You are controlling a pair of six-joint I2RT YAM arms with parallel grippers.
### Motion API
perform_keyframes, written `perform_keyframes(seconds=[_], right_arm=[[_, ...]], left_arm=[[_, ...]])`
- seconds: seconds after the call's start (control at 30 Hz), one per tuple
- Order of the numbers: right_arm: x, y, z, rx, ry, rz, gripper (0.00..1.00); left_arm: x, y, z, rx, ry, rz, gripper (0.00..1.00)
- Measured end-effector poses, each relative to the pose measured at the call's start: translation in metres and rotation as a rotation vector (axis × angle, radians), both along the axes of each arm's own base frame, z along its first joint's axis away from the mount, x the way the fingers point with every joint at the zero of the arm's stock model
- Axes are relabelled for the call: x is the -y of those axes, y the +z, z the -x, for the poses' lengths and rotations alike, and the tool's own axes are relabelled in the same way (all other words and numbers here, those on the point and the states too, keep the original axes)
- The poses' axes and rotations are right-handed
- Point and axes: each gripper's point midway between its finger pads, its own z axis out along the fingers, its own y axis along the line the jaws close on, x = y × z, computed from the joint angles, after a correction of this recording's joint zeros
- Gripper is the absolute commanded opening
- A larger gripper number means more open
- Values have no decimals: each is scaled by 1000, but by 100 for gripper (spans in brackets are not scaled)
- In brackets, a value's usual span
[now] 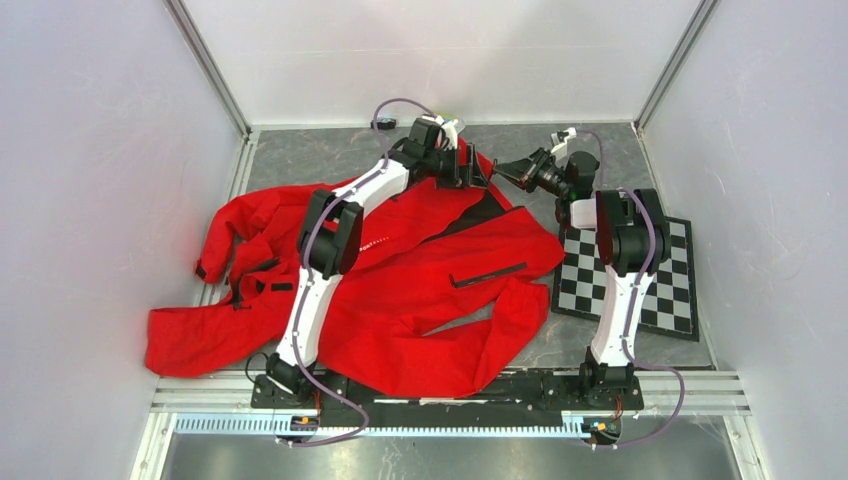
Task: Zip up the jacket
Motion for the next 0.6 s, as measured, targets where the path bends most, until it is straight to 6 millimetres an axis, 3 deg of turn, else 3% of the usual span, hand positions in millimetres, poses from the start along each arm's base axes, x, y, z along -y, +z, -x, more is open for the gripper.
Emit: perform_keyframes(seconds=[0.07,0.17,0.3,0.43,0.6], right_arm=[[-1,5,0,8,2,-11,0],[-1,9,0,22,2,-22,0],[-1,11,0,22,5,-31,0],[-2,12,1,23,8,-35,0],[-2,15,1,32,13,-38,0]], left_arm=[[0,10,0,79,-8,-40,76],[6,28,-1,167,-27,-43,71],[14,34,1,198,-44,-31,65],[15,37,-1,201,-44,-25,51],[25,55,-19,221,-58,27,57]])
